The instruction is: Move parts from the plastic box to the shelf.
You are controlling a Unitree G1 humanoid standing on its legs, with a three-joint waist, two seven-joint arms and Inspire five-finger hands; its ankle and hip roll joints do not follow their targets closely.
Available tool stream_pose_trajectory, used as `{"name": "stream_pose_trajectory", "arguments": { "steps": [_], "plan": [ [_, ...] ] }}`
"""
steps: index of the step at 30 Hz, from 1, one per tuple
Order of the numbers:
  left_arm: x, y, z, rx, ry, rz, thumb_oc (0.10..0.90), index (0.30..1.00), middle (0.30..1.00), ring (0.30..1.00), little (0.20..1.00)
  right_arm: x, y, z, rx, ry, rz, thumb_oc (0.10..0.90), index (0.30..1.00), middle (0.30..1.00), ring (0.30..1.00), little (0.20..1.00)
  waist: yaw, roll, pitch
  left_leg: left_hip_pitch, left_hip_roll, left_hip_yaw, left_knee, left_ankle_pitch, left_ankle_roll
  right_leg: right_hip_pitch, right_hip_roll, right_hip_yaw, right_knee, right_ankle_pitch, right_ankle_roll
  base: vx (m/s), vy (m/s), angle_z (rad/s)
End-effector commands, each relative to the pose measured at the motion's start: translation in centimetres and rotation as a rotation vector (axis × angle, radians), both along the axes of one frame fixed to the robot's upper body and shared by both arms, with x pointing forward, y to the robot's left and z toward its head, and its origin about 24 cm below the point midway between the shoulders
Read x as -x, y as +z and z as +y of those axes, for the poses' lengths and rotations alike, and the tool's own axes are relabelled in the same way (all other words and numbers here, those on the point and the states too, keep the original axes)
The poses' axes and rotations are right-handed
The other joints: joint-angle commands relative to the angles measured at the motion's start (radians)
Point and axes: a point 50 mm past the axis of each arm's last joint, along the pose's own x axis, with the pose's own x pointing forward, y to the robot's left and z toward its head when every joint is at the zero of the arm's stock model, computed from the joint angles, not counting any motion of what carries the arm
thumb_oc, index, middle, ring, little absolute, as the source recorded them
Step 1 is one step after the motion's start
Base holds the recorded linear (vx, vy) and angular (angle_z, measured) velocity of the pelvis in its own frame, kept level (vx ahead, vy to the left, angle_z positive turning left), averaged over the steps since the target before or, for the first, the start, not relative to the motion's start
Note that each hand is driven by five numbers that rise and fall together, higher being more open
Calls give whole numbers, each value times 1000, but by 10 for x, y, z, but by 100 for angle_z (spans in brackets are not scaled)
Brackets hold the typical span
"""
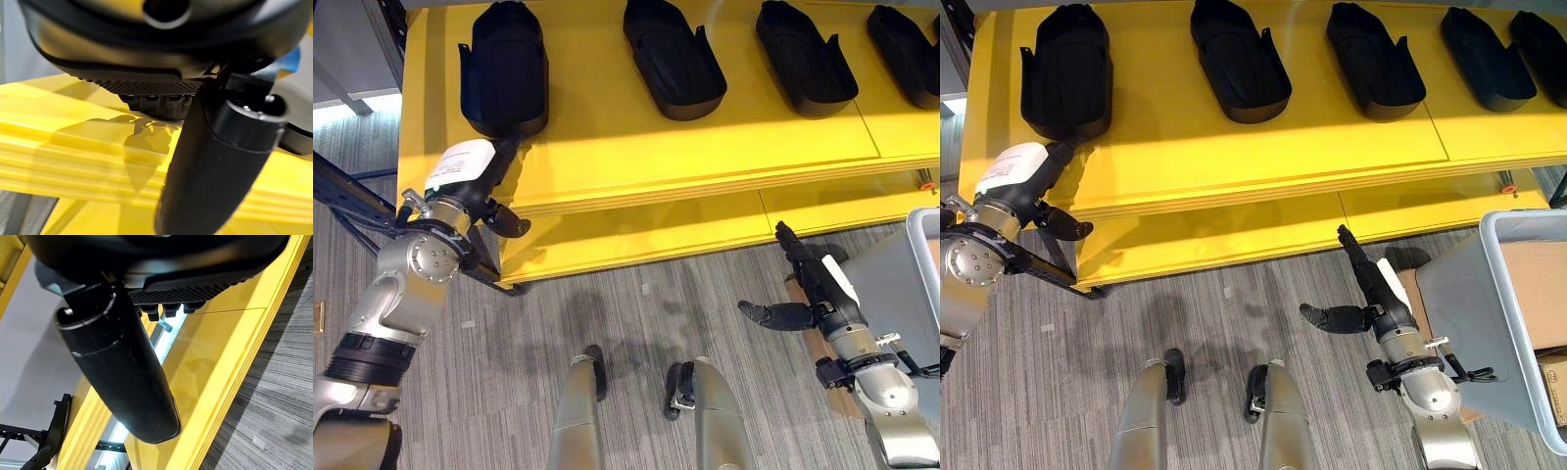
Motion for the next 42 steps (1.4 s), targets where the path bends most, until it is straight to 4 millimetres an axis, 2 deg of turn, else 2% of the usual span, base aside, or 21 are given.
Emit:
{"name": "stream_pose_trajectory", "arguments": {
  "steps": [1, 12, 20, 25, 27, 29, 30, 31, 34, 36, 37, 38, 40, 41, 42],
  "plan": [
    [9, 65, -17, -15, -100, -300, 900, 1000, 1000, 1000, 1000, -4, 43, 1, 32, 46, -213, 900, 1000, 1000, 1000, 1000, -4, 28, -58, 54, 38, -70, -37, -80, -36, 29, 22, 36, -120, 49, 34, 0, 0, 0],
    [39, 63, -46, -23, -319, -304, 900, 1000, 1000, 1000, 1000, -1, 45, 2, 31, 52, -230, 900, 1000, 1000, 1000, 1000, 6, 32, -56, 58, 34, -71, -38, -81, -36, 32, 24, 37, -121, 49, 31, 0, 0, 0],
    [55, 59, -46, 53, -357, -389, 900, 1000, 1000, 1000, 1000, 1, 47, 4, 53, 53, -259, 900, 1000, 1000, 1000, 1000, 14, 32, -58, 66, 30, -73, -50, -76, -35, 39, 25, 38, -130, 55, 30, 0, 0, 0],
    [65, 39, -44, 166, -362, -414, 900, 1000, 1000, 1000, 1000, 1, 53, 5, 90, 34, -310, 900, 1000, 1000, 1000, 1000, 24, 33, -59, 85, 28, -74, -64, -72, -34, 57, 28, 37, -143, 60, 30, 0, 0, 0],
    [71, 23, -43, 285, -369, -418, 900, 1000, 1000, 1000, 1000, -1, 58, 6, 114, 16, -352, 900, 1000, 1000, 1000, 1000, 31, 30, -64, 104, 26, -78, -78, -70, -33, 75, 28, 33, -152, 62, 31, 0, 0, 0],
    [73, 20, -43, 307, -369, -415, 900, 1000, 1000, 1000, 1000, -1, 60, 6, 125, 12, -361, 900, 1000, 1000, 1000, 1000, 31, 31, -65, 110, 26, -77, -83, -69, -33, 83, 30, 33, -159, 64, 32, 0, -3, 2],
    [77, 15, -42, 346, -367, -413, 900, 1000, 1000, 1000, 1000, 0, 64, 6, 142, 10, -385, 900, 1000, 1000, 1000, 1000, 33, 30, -66, 119, 27, -78, -89, -68, -33, 93, 32, 32, -165, 65, 33, 10, -27, 4],
    [83, 4, -40, 407, -367, -401, 900, 1000, 1000, 1000, 1000, 1, 78, 5, 175, -14, -464, 900, 1000, 1000, 1000, 1000, 38, 26, -71, 132, 26, -81, -98, -67, -32, 106, 35, 30, -177, 67, 35, 0, 0, 0],
    [90, -8, -38, 471, -369, -373, 900, 1000, 1000, 1000, 1000, 3, 108, 5, 263, -41, -626, 900, 1000, 1000, 1000, 1000, 44, 17, -74, 152, 24, -84, -110, -66, -32, 130, 37, 26, -192, 70, 39, 8, -17, 1],
    [91, -13, -39, 511, -368, -372, 900, 1000, 1000, 1000, 1000, 4, 120, 7, 290, -34, -682, 900, 1000, 1000, 1000, 1000, 45, 11, -76, 156, 20, -87, -115, -61, -31, 139, 36, 23, -198, 74, 39, -39, -9, 10],
    [92, -15, -38, 522, -371, -360, 900, 1000, 1000, 1000, 1000, 4, 124, 6, 310, -38, -698, 900, 1000, 1000, 1000, 1000, 48, 8, -70, 152, 21, -84, -121, -41, -27, 136, 32, 13, -203, 91, 34, 8, -21, 12],
    [92, -20, -39, 543, -370, -350, 900, 1000, 1000, 1000, 1000, 3, 133, 7, 350, -32, -732, 900, 1000, 1000, 1000, 1000, 51, -1, -78, 167, 18, -89, -124, -60, -31, 150, 35, 18, -206, 76, 42, -56, -21, 17],
    [93, -25, -41, 515, -370, -338, 900, 1000, 1000, 1000, 1000, 0, 151, 7, 440, -19, -785, 900, 1000, 1000, 1000, 1000, 63, -20, -74, 169, 16, -88, -135, -38, -26, 157, 31, 2, -218, 97, 38, 6, -36, 20],
    [93, -29, -40, 534, -366, -327, 900, 1000, 1000, 1000, 1000, -3, 162, 6, 485, -18, -810, 900, 1000, 1000, 1000, 1000, 69, -26, -75, 180, 12, -96, -133, -58, -30, 170, 33, 7, -215, 80, 45, -19, -17, 18],
    [93, -29, -40, 541, -369, -326, 900, 1000, 1000, 1000, 1000, -7, 164, 5, 493, -18, -808, 900, 1000, 1000, 1000, 1000, 74, -27, -68, 173, 11, -91, -138, -35, -24, 166, 28, -3, -220, 98, 39, -36, -19, 13]
  ]
}}
